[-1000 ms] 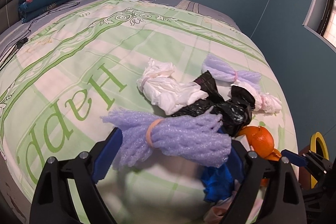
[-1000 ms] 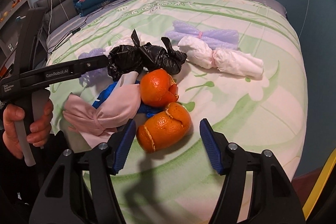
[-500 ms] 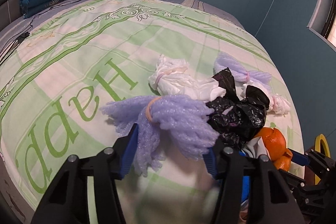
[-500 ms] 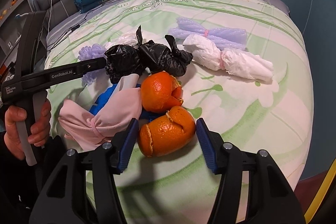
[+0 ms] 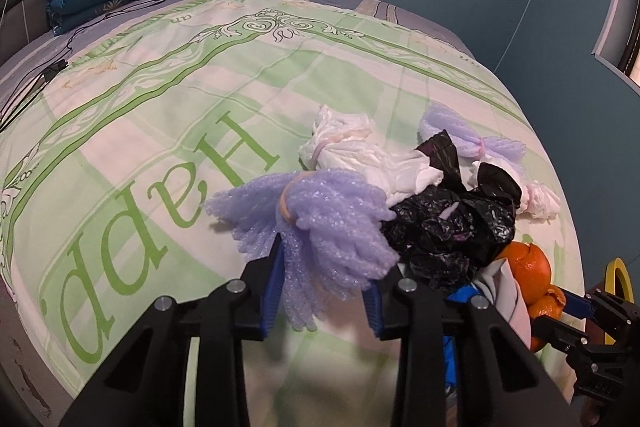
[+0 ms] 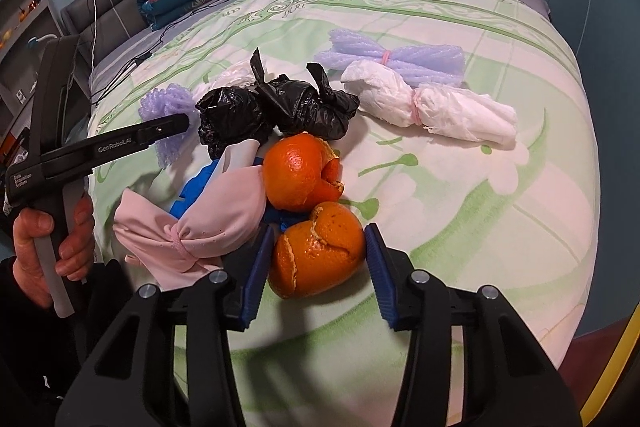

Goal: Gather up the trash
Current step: 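Lift the purple foam and orange peel and carry both over the yellow bin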

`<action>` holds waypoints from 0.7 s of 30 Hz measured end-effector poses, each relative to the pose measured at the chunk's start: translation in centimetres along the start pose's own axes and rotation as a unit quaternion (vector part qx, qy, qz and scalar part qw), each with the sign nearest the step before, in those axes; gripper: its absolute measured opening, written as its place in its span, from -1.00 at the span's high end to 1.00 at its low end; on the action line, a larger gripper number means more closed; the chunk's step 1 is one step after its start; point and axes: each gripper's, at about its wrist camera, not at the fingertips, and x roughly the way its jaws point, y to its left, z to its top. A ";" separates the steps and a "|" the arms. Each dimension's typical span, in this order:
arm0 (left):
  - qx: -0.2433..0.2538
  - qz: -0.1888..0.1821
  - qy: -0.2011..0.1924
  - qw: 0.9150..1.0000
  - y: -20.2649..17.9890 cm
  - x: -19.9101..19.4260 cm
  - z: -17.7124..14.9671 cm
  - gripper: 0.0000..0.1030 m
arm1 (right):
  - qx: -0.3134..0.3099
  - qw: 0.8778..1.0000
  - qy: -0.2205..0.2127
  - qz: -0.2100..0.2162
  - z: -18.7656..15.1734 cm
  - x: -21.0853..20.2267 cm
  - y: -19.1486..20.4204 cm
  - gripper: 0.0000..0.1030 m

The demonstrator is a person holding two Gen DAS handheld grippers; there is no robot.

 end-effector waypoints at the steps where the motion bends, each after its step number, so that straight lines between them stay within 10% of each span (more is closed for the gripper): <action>1: -0.001 0.000 0.000 1.000 0.0 -0.1 0.0 0.39 | 0.000 1.000 -0.001 -0.001 0.0 0.0 0.0 0.18; 21: -0.001 0.001 -0.040 0.999 1.0 -5.6 -0.9 0.41 | 0.000 0.999 -0.037 -0.016 -0.3 -3.9 0.1 0.28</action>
